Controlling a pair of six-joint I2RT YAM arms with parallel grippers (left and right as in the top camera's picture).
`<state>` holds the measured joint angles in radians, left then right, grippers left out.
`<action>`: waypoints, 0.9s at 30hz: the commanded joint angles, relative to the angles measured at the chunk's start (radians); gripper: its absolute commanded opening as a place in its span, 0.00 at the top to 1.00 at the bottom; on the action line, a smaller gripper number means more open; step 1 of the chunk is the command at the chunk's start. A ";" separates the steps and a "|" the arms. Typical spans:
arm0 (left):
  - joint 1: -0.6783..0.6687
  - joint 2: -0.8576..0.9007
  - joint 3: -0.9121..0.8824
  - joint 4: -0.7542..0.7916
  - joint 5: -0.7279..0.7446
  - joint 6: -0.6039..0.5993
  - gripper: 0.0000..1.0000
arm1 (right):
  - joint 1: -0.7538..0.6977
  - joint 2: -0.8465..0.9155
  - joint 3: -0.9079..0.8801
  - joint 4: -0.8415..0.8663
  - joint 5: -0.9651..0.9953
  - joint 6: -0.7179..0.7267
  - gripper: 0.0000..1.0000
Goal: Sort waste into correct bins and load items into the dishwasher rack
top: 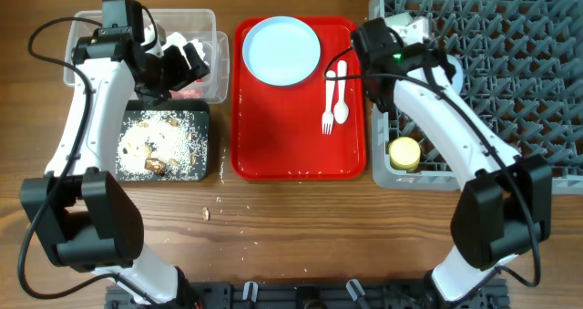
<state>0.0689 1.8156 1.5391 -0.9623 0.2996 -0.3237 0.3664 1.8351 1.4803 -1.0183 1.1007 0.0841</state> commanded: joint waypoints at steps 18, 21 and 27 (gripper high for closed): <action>0.005 -0.003 0.004 0.000 -0.006 0.002 0.00 | 0.029 0.025 -0.003 -0.044 0.154 -0.006 0.96; 0.005 -0.004 0.004 0.000 -0.006 0.002 0.00 | 0.027 0.028 -0.003 -0.044 0.154 -0.026 0.96; 0.005 -0.003 0.004 0.000 -0.006 0.002 0.00 | 0.027 0.068 -0.003 -0.040 0.159 -0.084 0.96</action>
<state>0.0689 1.8156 1.5391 -0.9623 0.2996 -0.3237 0.3904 1.8576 1.4803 -1.0607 1.2503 0.0376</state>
